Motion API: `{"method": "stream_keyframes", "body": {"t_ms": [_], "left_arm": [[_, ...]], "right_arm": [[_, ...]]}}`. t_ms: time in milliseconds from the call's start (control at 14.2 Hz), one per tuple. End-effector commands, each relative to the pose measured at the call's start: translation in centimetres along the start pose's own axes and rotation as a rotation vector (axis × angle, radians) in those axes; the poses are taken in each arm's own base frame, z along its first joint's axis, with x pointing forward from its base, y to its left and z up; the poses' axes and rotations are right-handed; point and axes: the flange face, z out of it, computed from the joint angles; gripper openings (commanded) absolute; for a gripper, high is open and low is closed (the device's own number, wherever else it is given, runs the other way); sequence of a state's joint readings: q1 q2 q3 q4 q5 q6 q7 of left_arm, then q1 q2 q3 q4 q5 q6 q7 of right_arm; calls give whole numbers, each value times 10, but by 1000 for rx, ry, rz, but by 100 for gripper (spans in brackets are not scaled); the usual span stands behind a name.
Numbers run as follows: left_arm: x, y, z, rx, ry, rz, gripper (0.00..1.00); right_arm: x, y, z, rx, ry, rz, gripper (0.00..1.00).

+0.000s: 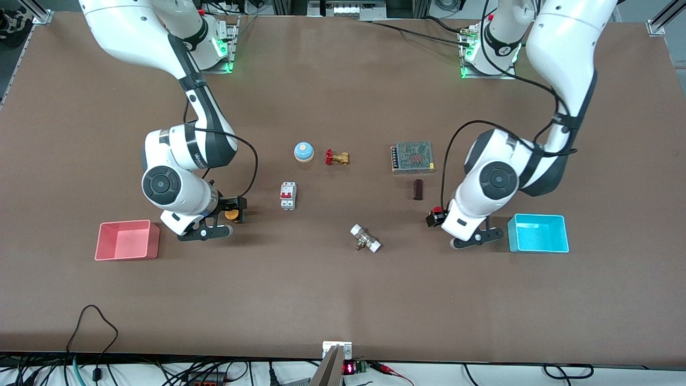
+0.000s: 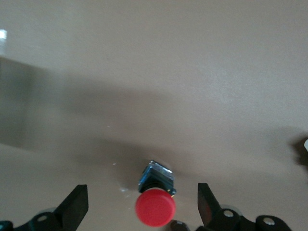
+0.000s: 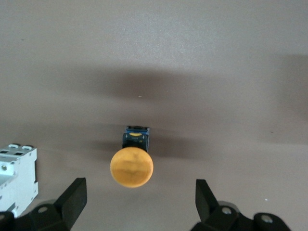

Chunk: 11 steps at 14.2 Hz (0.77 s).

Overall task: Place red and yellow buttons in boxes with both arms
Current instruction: 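Close the right gripper on the yellow button while the left gripper grasps the red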

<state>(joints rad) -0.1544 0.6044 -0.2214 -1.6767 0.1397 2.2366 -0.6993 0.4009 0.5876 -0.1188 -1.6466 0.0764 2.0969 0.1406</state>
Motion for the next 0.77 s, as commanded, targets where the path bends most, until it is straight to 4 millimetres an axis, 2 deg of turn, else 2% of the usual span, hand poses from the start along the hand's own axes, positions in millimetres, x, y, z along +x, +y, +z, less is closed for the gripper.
{"method": "stream_keyframes", "body": {"t_ms": [0,141,281,492,633,703], "left_arm": [[-9,2,9,-2,28,-31,100],[-18,5,20,-12,35,-21,100],[-24,3,27,-10,29,-18,95],[-28,1,31,-2,18,-17,81],[-31,0,34,2,13,-16,68],[-31,0,33,2,13,-16,62]], "right_arm": [[6,3,11,9,6,24,100],[8,-2,20,9,11,21,100],[9,-2,27,12,9,26,100],[9,-4,33,17,1,28,100],[9,-5,41,37,-13,42,100],[8,-7,43,40,-16,42,96]]}}
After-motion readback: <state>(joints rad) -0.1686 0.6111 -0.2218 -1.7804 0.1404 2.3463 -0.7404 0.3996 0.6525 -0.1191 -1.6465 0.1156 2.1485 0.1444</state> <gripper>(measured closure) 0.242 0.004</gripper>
